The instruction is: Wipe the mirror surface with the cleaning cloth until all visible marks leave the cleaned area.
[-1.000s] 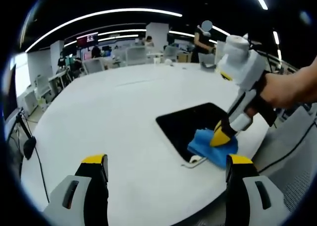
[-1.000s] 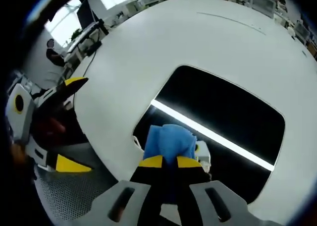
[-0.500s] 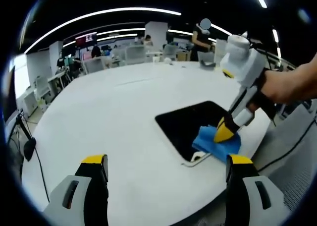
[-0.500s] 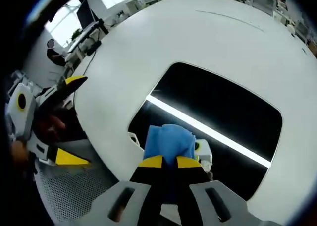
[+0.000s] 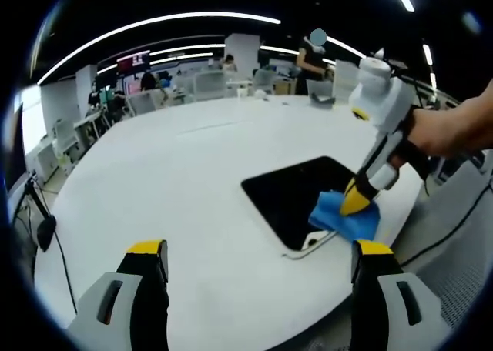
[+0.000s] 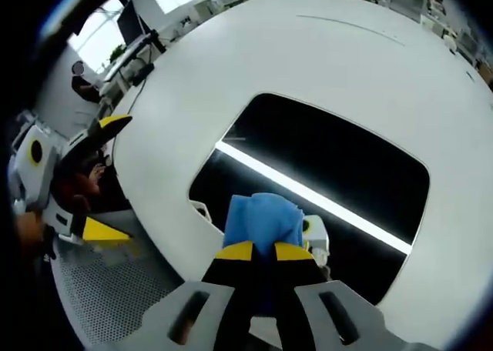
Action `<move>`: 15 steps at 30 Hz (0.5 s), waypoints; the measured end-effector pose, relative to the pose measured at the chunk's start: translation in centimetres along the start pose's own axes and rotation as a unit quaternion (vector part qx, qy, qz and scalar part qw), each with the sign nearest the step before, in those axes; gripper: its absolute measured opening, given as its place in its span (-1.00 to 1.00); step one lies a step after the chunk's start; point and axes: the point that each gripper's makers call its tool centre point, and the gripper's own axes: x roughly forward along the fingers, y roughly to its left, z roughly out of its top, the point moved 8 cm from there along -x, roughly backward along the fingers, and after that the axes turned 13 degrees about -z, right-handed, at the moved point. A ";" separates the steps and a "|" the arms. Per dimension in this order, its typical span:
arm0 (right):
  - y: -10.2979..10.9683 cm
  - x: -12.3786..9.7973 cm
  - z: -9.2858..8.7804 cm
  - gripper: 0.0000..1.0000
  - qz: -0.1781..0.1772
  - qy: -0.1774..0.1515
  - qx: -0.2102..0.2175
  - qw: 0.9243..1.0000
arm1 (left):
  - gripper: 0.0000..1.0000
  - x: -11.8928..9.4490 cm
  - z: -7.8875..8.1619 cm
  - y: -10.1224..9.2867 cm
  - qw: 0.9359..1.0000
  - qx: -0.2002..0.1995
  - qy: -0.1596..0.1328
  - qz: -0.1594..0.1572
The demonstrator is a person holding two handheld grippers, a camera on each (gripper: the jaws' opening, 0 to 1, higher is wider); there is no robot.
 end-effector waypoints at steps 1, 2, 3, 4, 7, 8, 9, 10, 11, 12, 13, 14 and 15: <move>-0.1 0.0 -0.1 -0.96 0.000 0.000 0.001 1.000 | 0.99 0.0 0.0 0.0 1.000 0.000 0.001 0.000; -0.2 0.0 -0.1 -0.96 0.000 0.001 0.002 1.000 | 0.99 0.0 0.0 0.0 1.000 0.000 0.001 0.000; -0.4 0.0 -0.2 -0.96 0.000 0.001 0.003 1.000 | 0.99 0.0 0.0 0.0 1.000 0.000 0.002 0.000; -0.5 0.0 -0.2 -0.96 0.000 0.002 0.004 1.000 | 0.99 0.0 0.0 -0.1 1.000 -0.001 0.002 -0.001; -0.7 -0.1 -0.4 -0.96 0.000 0.001 0.008 1.000 | 0.99 0.0 0.0 -0.1 1.000 -0.003 0.002 -0.001; -0.7 -0.1 -0.4 -0.96 0.000 0.000 0.008 1.000 | 0.99 0.0 -0.1 -0.1 1.000 -0.005 0.001 -0.002; -0.7 -0.1 -0.4 -0.96 0.000 0.000 0.009 1.000 | 0.99 0.0 -0.1 -0.1 1.000 -0.006 0.001 -0.002; -0.7 -0.1 -0.4 -0.96 0.000 0.001 0.009 1.000 | 0.99 0.0 -0.1 -0.1 1.000 -0.006 0.001 -0.001; -0.6 -0.1 -0.3 -0.96 -0.001 0.002 0.009 1.000 | 0.99 0.0 -0.1 -0.1 1.000 -0.006 0.001 -0.002; -0.7 -0.1 -0.3 -0.96 -0.001 0.002 0.009 1.000 | 0.99 0.0 -0.1 -0.1 1.000 -0.006 0.001 -0.002; -0.7 -0.1 -0.3 -0.96 0.000 0.002 0.010 1.000 | 0.99 0.0 -0.1 -0.1 1.000 -0.005 0.002 -0.002; -0.7 -0.1 -0.3 -0.96 0.000 0.002 0.011 1.000 | 0.99 0.0 -0.1 -0.1 1.000 -0.004 0.001 -0.002; -0.7 -0.1 -0.3 -0.96 0.001 0.002 0.012 1.000 | 0.99 0.0 -0.1 -0.1 1.000 -0.004 0.001 -0.002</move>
